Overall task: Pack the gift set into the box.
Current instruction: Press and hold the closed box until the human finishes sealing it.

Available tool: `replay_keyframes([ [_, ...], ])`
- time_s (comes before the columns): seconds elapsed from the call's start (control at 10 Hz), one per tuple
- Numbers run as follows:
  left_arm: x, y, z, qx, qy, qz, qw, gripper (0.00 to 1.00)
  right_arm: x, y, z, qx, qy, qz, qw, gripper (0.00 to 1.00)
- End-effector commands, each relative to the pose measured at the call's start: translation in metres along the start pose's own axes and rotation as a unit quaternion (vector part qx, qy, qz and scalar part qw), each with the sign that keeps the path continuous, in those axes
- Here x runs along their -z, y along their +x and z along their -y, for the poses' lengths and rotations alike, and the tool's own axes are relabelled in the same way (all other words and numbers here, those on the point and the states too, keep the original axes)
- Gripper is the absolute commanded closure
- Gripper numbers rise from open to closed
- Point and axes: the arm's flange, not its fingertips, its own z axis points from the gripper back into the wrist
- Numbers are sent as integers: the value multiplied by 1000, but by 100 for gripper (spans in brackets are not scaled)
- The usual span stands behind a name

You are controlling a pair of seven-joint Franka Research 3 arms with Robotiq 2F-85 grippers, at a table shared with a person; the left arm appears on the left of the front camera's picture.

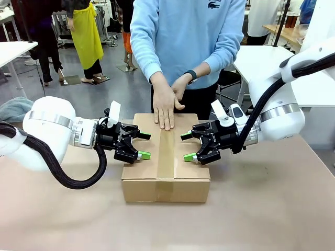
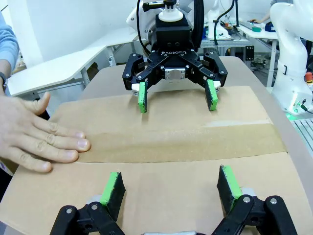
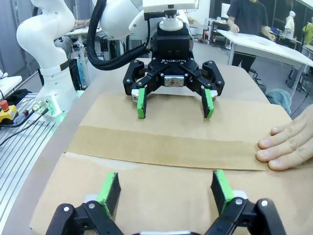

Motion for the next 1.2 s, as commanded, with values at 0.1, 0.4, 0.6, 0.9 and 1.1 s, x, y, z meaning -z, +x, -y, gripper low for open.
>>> replay_keyframes([
  [0.1, 0, 0, 1, 1, 0, 2, 1000, 0, 1, -1, -1, -2, 0, -2, 1000, 0],
  [0.4, 0, 0, 1, 1, 0, 2, 1000, 0, 1, -1, -1, -2, 0, -2, 1000, 0],
  [0.6, 0, 0, 1, 1, 0, 2, 1000, 0, 1, -1, -1, -2, 0, -2, 1000, 0],
  [0.9, 0, 0, 1, 1, 0, 2, 1000, 0, 1, -1, -1, -2, 0, -2, 1000, 0],
  [1.1, 0, 0, 1, 1, 0, 2, 1000, 0, 1, -1, -1, -2, 0, -2, 1000, 0],
])
